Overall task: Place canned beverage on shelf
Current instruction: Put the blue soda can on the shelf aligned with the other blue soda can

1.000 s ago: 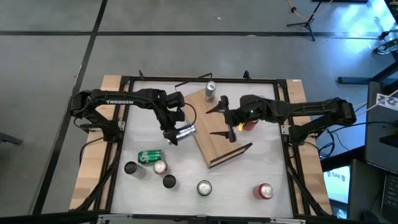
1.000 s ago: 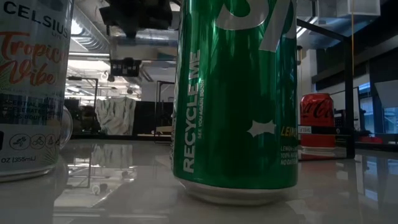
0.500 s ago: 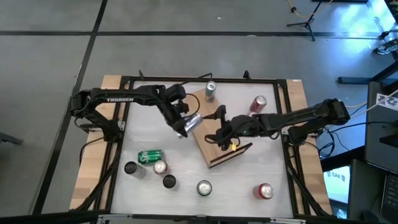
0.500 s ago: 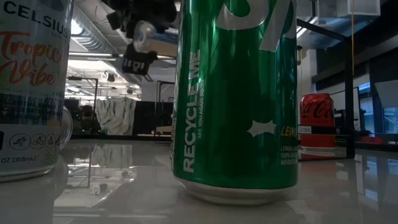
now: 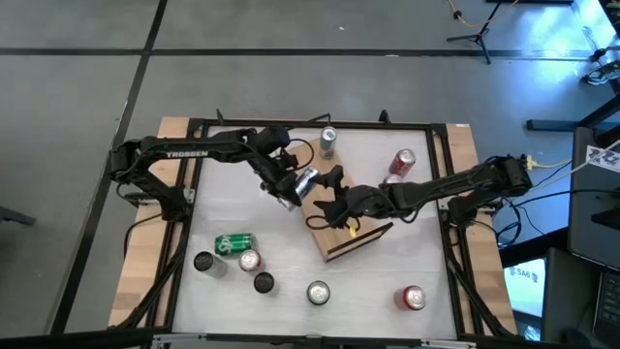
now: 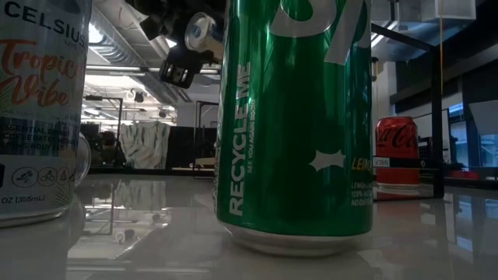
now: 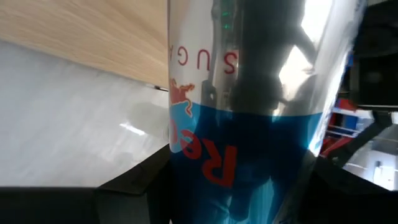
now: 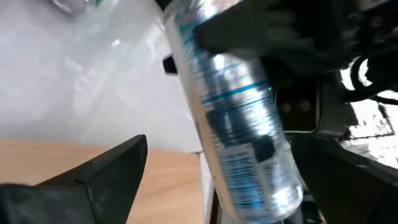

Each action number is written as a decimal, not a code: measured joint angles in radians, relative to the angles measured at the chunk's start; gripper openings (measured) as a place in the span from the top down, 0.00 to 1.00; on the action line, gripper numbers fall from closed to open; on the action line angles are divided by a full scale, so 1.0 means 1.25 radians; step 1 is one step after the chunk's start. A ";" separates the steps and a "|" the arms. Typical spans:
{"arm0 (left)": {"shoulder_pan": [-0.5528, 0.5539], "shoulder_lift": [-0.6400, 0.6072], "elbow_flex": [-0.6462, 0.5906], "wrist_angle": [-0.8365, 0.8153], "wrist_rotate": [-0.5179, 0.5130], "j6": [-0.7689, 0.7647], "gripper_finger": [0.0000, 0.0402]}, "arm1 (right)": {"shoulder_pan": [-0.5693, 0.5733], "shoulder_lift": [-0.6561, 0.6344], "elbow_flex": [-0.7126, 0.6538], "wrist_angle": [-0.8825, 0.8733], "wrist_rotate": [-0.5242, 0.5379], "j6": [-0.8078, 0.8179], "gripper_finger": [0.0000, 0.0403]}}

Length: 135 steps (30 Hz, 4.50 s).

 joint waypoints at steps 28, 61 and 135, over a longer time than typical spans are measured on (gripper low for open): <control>-0.026 -0.001 0.000 0.055 -0.001 -0.080 0.46 | -0.021 0.056 0.000 0.134 0.110 -0.169 0.28; -0.024 -0.001 0.001 0.056 -0.021 -0.003 0.36 | -0.020 0.056 -0.001 0.120 0.075 -0.125 0.40; 0.009 0.000 0.000 -0.003 0.028 0.171 0.16 | -0.037 0.055 -0.001 0.076 0.075 -0.057 0.40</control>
